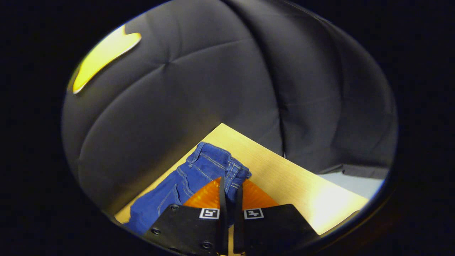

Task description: Grasp the waist and the cuffs of the jeans and fold them to make the two legs overlap; first hold the waist and fold one-third of the jeans toward the cuffs, then hold the cuffs and fold the remaining one-third in the same direction to finish folding.

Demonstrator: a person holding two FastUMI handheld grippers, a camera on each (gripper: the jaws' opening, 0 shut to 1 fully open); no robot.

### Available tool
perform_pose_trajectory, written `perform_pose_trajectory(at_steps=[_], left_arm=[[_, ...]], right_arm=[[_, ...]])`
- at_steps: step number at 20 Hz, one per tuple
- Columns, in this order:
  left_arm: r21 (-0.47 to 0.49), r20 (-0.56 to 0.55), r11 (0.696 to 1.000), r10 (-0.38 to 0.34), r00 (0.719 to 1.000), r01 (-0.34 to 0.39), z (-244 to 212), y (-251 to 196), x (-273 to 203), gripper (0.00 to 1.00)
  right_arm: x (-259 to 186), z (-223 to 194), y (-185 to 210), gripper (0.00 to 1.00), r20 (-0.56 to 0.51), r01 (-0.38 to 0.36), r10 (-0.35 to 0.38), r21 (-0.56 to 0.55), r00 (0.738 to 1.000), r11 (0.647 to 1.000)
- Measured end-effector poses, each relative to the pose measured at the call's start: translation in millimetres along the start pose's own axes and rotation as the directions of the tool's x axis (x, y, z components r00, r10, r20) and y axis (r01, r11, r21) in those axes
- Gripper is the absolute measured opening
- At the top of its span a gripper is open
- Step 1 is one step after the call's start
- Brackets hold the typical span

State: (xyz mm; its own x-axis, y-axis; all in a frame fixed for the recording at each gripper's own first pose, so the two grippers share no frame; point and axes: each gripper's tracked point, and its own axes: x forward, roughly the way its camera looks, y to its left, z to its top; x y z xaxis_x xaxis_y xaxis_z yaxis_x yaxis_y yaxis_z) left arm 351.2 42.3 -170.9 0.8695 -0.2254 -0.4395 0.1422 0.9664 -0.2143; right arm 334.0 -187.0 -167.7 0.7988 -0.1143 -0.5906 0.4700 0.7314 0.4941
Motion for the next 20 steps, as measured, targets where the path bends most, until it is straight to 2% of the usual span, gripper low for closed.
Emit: perform_pose_trajectory(at_steps=[3, 6, 8, 12, 16, 18, 20], left_arm=[[-0.009, 0.016, 1.0, -0.005, 1.0, 0.005, 1, 0, -8, 0.96], [-0.025, 0.03, 1.0, -0.006, 1.0, 0.006, 4, 4, -16, 0.96], [-0.03, 0.034, 0.999, -0.01, 0.999, 0.011, 2, 6, -22, 0.96], [-0.028, 0.041, 0.999, -0.017, 0.999, 0.018, -8, 8, -33, 0.96], [-0.055, 0.039, 0.998, -0.021, 0.999, 0.023, -27, 12, -38, 0.96], [-0.085, 0.046, 0.996, -0.014, 0.999, 0.018, -34, 18, -37, 0.96], [-0.133, 0.06, 0.991, 0.006, 0.998, 0.002, -40, 28, -35, 0.96]], right_arm=[[-29, 42, 33, 0.1, 0.116, -0.057, 0.066, -0.077, 0.991, 0.995], [-70, 71, 79, 0.09, 0.195, -0.162, 0.179, -0.099, 0.964, 0.982], [-107, 75, 111, 0.09, 0.213, -0.232, 0.267, -0.177, 0.94, 0.957], [-197, 72, 178, 0.09, 0.199, -0.356, 0.441, -0.353, 0.875, 0.865], [-247, 46, 187, 0.09, 0.103, -0.48, 0.579, -0.453, 0.809, 0.751], [-241, 24, 178, 0.09, 0.04, -0.514, 0.611, -0.498, 0.791, 0.698], [-243, 0, 170, 0.09, -0.033, -0.54, 0.611, -0.506, 0.791, 0.673]])
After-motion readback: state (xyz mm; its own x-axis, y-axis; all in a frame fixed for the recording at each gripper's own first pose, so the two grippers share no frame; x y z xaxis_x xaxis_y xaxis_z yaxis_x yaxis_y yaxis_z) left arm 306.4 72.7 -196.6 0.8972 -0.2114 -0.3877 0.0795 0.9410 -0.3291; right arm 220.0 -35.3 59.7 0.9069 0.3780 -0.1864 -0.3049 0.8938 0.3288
